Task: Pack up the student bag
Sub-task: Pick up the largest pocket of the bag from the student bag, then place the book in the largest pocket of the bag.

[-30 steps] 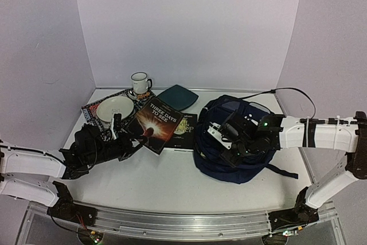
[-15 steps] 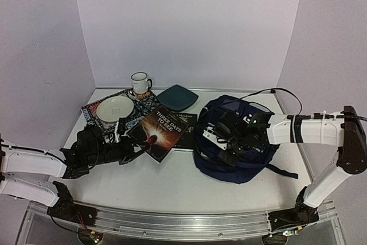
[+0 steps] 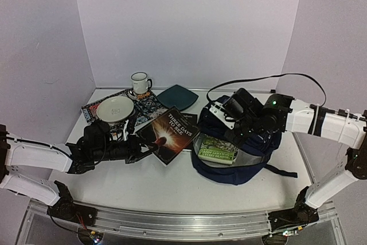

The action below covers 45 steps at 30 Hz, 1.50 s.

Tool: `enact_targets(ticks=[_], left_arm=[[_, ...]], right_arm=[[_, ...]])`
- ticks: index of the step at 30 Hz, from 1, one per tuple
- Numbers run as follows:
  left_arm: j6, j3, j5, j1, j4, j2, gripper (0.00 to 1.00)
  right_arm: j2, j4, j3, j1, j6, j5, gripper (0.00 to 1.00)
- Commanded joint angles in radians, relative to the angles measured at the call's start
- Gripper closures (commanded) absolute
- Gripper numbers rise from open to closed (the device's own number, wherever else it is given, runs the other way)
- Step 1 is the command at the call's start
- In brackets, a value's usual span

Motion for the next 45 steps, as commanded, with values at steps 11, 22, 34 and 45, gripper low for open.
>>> enact_targets(ticks=[11,22,34,45], left_arm=[[-0.124,0.012,0.017,-0.093,0.106,-0.029,1.0],[-0.182,-0.014,0.026,-0.156,0.131,0.042,1.0],[-0.16,0.034,0.049,-0.173,0.204,0.035,1.0],[-0.125,0.137,0.065,-0.178,0.209,-0.026,1.0]], right_arm=[[0.026,0.04,0.217,0.013,0.056,0.098,1.0],[0.05,0.083,0.239,0.01,0.074,0.121,1.0],[0.024,0.124,0.217,0.005,0.1,0.054,1.0],[-0.009,0.16,0.182,0.005,0.105,0.029,1.0]])
